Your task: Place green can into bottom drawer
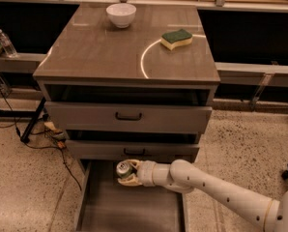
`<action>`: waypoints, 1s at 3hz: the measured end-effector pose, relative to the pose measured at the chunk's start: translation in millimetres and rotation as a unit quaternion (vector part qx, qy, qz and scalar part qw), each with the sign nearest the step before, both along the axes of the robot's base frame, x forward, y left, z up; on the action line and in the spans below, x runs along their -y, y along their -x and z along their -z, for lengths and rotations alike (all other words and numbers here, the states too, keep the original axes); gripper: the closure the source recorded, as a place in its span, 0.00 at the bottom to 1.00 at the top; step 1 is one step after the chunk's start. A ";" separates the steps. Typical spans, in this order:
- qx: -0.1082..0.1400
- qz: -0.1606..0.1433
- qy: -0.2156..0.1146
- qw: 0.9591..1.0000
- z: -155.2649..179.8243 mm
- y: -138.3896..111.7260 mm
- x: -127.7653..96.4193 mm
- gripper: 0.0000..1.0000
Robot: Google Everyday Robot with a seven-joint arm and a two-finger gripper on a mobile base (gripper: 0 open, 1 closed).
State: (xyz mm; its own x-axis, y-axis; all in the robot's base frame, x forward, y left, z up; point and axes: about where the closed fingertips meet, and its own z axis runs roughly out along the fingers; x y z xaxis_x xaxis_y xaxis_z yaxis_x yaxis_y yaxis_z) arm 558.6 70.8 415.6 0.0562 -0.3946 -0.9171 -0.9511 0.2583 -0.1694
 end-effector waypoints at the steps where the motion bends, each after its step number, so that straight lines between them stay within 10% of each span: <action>1: -0.007 0.013 0.034 0.999 46.4 0.5 19.7 1.00; 3: -0.025 0.025 -0.003 0.999 120.9 -2.8 64.1 1.00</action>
Offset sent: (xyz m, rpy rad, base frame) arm 0.0026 -0.0823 -0.1163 -0.0991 0.0289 -0.0759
